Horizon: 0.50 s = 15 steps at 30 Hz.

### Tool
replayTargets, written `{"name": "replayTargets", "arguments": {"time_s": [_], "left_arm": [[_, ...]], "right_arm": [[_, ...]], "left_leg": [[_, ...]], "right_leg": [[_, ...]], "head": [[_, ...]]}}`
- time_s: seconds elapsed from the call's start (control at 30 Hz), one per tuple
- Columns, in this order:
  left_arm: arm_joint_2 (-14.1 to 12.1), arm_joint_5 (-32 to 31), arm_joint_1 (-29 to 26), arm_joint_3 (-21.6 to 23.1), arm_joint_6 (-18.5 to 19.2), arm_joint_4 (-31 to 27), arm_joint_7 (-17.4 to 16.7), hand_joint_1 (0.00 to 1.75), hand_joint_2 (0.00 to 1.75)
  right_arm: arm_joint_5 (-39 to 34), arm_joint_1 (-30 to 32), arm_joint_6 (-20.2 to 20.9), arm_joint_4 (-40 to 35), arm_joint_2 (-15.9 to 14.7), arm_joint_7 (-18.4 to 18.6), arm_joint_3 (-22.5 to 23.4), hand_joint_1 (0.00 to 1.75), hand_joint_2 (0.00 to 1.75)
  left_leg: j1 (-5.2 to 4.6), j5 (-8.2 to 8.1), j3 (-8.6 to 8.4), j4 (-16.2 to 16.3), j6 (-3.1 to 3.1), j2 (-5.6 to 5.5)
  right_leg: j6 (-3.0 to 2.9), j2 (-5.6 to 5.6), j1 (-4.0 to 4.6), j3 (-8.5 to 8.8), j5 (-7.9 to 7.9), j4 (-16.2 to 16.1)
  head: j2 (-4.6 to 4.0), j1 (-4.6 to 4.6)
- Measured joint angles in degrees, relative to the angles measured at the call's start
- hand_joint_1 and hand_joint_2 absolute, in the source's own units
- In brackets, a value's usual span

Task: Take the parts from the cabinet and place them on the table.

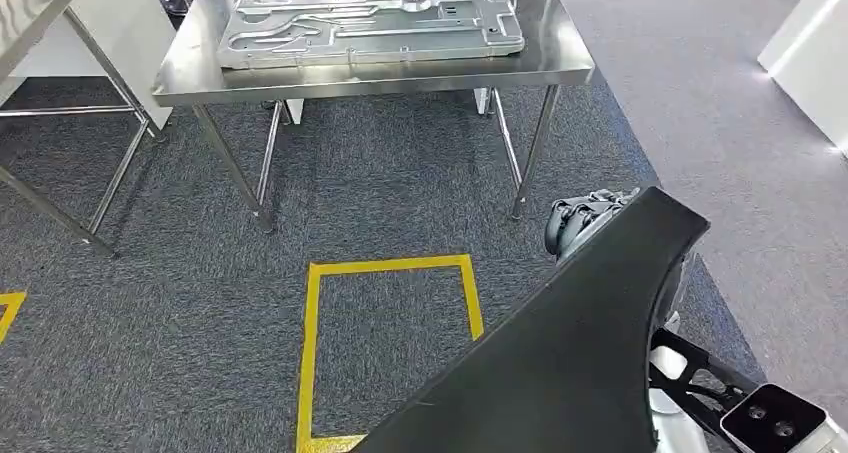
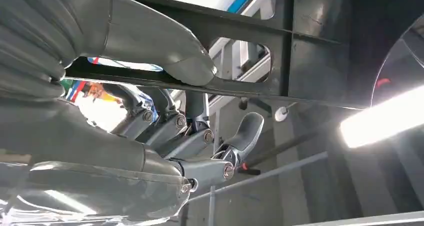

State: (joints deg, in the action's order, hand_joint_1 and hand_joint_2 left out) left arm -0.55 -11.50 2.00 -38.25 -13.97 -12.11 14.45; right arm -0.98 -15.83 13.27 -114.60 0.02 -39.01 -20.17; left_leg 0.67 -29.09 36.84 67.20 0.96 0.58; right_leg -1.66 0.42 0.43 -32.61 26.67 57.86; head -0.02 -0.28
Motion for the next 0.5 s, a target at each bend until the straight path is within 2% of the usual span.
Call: {"name": "replayTargets", "arguments": {"time_s": [0.03,0.07,0.1,0.2,0.23,0.27,0.3,0.37,0.4,0.43,0.47,0.5], "left_arm": [[0.0,0.0,0.0,0.0,0.0,0.0,0.0,0.0,1.75],[-0.2,0.0,0.0,-0.1,0.0,0.0,0.1,0.0,1.75],[-0.1,-0.1,0.1,-0.2,0.1,0.0,0.1,0.0,1.75],[-0.2,-0.1,0.2,-0.2,0.1,0.0,0.1,0.0,1.75],[-0.1,-0.1,0.2,-0.2,0.1,0.0,0.1,0.0,1.75],[-0.1,-0.1,0.2,-0.2,0.2,-0.1,0.2,0.0,1.75],[-0.1,-0.1,0.3,-0.2,0.2,-0.1,0.2,0.0,1.75],[0.0,-0.2,0.4,-0.2,0.2,-0.1,0.2,0.0,1.75],[0.0,-0.3,0.3,-0.2,0.2,-0.1,0.2,0.0,1.75],[0.0,-0.4,0.3,-0.2,0.2,-0.1,0.2,0.0,1.75],[0.0,-0.5,0.2,-0.2,0.2,-0.1,0.2,0.0,1.75],[0.0,-0.5,0.3,-0.2,0.3,-0.1,0.2,0.0,1.75]], "right_arm": [[0.0,0.0,0.0,0.0,0.0,0.0,0.0,1.75,1.75],[0.0,0.0,0.0,0.0,0.0,0.0,0.0,1.75,1.75],[0.0,-0.2,0.0,0.0,0.0,0.0,0.0,1.75,1.75],[0.0,-0.1,0.0,0.0,0.0,0.0,0.0,1.75,1.75],[0.0,-0.1,0.0,-0.2,0.0,0.0,0.0,1.75,1.75],[0.0,-0.3,0.0,-0.2,0.0,0.0,0.0,1.75,1.75],[0.0,-0.5,0.0,-0.2,0.0,0.0,0.0,1.75,1.75],[0.0,-0.2,-0.1,-0.2,0.0,0.0,0.0,1.75,1.75],[0.0,-0.1,-0.1,-0.2,0.0,0.0,0.0,1.75,1.75],[0.0,-0.1,-0.1,-0.2,0.0,0.0,0.0,1.75,1.75],[0.0,-0.1,-0.1,-0.2,0.0,0.0,0.0,1.75,1.75],[0.0,-0.1,-0.1,-0.2,0.0,0.0,0.0,1.75,1.75]], "left_leg": [[-0.09,2.96,-2.05,-5.1,-0.44,-0.03],[-0.38,3.06,-3.32,-7.7,-1.21,-0.22],[-0.58,2.78,-3.52,-9.1,-1.3,-0.21],[-0.76,2.77,-3.44,-9.1,-1.97,-0.24],[-0.02,3.09,-4.12,-9.9,-2.34,-0.17],[-0.11,3.02,-4.57,-10.2,-2.49,-0.2],[-0.1,2.91,-4.73,-10.2,-2.7,-0.15],[-0.1,2.58,-4.9,-10.2,-2.94,-0.15],[-0.09,2.4,-4.99,-10.2,-2.89,-0.15],[-0.06,2.19,-5.25,-10.2,-2.77,-0.15],[-0.02,1.91,-5.65,-10.2,-2.66,-0.17],[0.02,1.56,-6.2,-10.2,-2.48,-0.23]], "right_leg": [[0.09,0.12,0.04,0.55,0.35,0.0],[0.28,0.19,0.01,0.62,0.62,0.0],[0.64,0.46,0.28,0.34,0.79,0.4],[1.55,0.49,-0.08,0.39,0.77,-0.1],[1.93,0.45,0.06,0.64,1.19,0.2],[2.42,0.31,0.07,0.16,1.95,1.7],[2.69,0.27,-0.13,-1.65,3.74,5.1],[3.25,0.22,-0.66,-7.05,7.35,14.4],[3.47,0.19,-0.85,-9.34,7.87,17.7],[3.65,0.12,-1.06,-10.1,6.78,17.9],[3.75,-0.01,-1.26,-9.27,4.3,15.3],[3.76,-0.19,-1.4,-7.18,1.04,10.5]], "head": [[0.0,0.0],[0.0,0.02],[0.0,0.0],[0.0,0.02],[0.0,0.0],[0.0,0.02],[0.0,0.02],[0.0,0.02],[0.0,0.02],[0.0,0.02],[0.0,0.02],[0.0,0.02]]}}
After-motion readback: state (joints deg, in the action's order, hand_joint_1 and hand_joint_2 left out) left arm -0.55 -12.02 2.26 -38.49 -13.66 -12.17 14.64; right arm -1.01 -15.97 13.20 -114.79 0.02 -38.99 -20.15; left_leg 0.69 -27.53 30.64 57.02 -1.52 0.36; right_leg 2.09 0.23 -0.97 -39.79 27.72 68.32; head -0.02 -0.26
